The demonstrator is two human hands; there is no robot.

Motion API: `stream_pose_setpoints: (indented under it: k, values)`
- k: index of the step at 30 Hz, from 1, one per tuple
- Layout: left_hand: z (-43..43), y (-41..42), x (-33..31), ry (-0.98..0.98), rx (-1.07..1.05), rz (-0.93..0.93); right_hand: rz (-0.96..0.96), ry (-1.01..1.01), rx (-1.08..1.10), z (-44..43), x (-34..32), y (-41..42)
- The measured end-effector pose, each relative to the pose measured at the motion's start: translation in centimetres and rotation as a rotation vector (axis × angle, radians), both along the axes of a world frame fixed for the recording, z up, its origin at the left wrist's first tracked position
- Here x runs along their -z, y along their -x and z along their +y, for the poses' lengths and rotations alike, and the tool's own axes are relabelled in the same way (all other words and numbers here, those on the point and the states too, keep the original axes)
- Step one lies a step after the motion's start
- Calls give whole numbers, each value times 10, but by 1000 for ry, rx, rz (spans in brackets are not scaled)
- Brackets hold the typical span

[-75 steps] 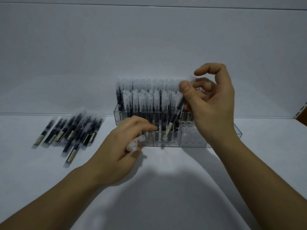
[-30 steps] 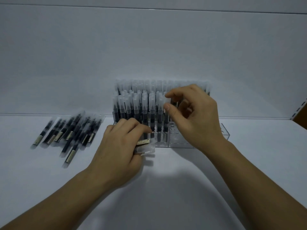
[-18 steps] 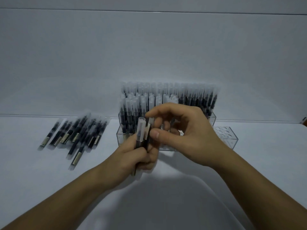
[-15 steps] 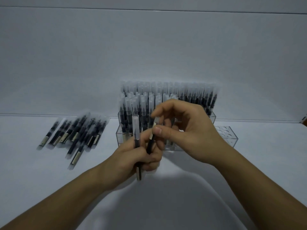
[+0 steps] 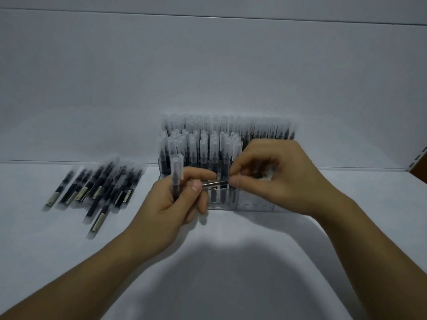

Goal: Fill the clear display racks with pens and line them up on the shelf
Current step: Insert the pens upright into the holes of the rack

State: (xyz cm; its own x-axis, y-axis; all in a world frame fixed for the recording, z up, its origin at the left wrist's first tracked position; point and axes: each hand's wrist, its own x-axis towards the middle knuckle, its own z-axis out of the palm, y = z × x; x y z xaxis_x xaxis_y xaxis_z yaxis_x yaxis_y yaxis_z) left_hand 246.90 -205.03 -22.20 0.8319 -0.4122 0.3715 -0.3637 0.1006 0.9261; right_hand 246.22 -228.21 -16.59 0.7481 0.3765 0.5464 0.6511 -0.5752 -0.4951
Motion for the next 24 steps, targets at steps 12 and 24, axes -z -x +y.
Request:
stream_pose_setpoints:
  k: [12, 24]
  values:
    - [5, 3, 2, -399, -210, -528, 229, -388, -54, -22, 0, -9]
    - [-10, 9, 16, -1033, -278, -806, 92, -368, 273, -18, 25, -28]
